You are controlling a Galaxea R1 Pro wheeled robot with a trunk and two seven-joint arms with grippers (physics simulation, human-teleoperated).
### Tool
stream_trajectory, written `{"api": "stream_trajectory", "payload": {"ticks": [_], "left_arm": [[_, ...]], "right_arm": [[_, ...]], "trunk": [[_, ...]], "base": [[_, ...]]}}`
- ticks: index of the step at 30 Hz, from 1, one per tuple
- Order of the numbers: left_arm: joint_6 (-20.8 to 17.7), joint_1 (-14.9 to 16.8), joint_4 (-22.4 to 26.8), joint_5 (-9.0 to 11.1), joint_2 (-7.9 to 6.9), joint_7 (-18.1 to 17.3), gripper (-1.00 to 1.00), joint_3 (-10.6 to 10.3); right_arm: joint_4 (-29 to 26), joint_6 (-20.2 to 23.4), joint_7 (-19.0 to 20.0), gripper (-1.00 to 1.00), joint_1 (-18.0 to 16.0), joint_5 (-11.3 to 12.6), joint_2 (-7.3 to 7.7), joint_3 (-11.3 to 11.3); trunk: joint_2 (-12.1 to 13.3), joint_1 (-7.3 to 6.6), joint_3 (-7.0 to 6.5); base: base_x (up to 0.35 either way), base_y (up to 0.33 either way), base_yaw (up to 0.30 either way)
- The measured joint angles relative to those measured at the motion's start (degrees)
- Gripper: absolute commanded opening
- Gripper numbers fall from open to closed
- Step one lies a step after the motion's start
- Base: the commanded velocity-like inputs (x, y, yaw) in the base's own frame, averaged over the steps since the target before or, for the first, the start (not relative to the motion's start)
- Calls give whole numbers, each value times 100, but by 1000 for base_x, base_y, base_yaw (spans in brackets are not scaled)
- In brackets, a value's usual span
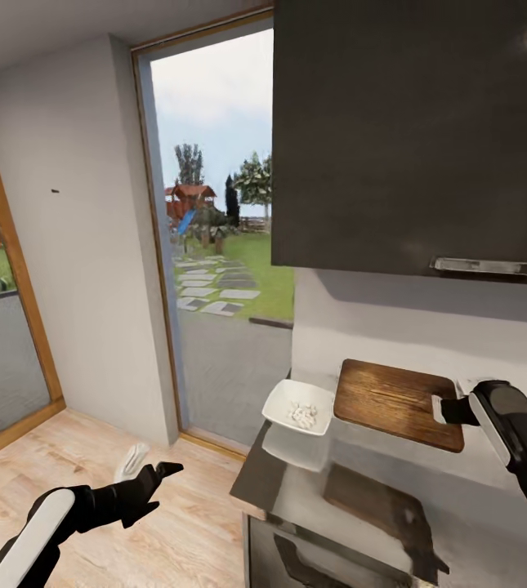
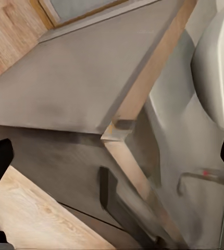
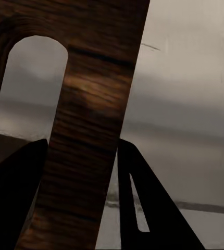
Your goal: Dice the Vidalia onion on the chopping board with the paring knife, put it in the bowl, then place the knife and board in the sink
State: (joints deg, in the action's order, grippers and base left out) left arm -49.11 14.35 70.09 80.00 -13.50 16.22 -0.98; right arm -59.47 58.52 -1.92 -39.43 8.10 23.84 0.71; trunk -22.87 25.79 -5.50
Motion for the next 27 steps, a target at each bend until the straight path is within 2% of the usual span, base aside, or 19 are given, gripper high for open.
{"api": "stream_trajectory", "payload": {"ticks": [18,21,24,26,27], "left_arm": [[0,-4,-95,-1,0,0,100,0],[1,-4,-186,-2,0,3,100,6],[6,-4,-259,-1,0,7,100,9],[8,-5,-283,-1,0,8,100,9],[8,-5,-289,-1,0,8,100,10]], "right_arm": [[32,-6,-39,-100,1,-12,-42,15],[109,-7,-51,-100,-38,13,-97,12],[358,-6,-163,-100,-62,-77,-101,-7],[559,-13,-266,-100,-111,-45,-85,-108],[617,-11,-295,-100,-142,-74,-85,-246]], "trunk": [[0,0,0],[0,0,0],[1,0,1],[0,-1,0],[-1,-1,-1]], "base": [[-268,-194,0],[-270,-195,0],[-221,-247,0],[-176,-283,0],[-153,-297,0]]}}
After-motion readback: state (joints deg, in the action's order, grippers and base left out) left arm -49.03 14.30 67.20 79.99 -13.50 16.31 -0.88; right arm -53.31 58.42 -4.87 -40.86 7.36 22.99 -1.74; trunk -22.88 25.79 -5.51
